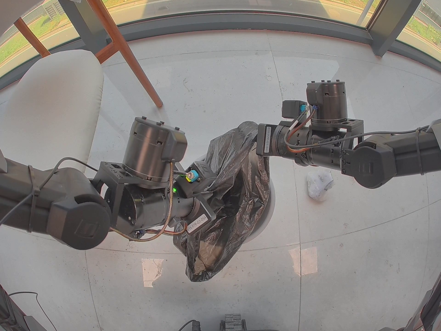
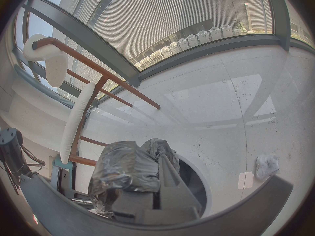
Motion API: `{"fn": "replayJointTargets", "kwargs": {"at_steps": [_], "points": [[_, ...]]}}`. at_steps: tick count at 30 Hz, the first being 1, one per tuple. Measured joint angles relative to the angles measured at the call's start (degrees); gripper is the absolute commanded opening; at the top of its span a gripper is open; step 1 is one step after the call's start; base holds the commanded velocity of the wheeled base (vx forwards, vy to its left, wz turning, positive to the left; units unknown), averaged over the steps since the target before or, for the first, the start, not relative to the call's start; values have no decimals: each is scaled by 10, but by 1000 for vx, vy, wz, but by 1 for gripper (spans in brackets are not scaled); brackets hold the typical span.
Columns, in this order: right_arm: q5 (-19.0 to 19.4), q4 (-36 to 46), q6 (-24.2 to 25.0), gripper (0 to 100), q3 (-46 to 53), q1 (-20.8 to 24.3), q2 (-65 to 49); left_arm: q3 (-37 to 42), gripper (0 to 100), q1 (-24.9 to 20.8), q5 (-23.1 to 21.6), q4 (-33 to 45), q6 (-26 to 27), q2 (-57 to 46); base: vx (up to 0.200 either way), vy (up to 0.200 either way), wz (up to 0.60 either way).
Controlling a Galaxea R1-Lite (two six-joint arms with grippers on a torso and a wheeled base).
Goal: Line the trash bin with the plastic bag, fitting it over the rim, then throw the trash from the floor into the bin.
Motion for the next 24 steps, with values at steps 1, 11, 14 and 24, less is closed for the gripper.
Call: {"fn": "replayJointTargets", "kwargs": {"at_steps": [1,11,14,24], "points": [[0,0,0,0,0,0,0,1,0,0,0,0,0,1,0,0,0],[0,-1,-1,0,0,0,1,8,100,-1,0,0,3,14,0,0,0],[-1,-1,0,0,0,-1,1,8,100,0,0,-1,2,17,0,0,0],[-1,-1,0,0,0,-1,0,4,100,-7,5,-49,3,43,0,0,0]]}}
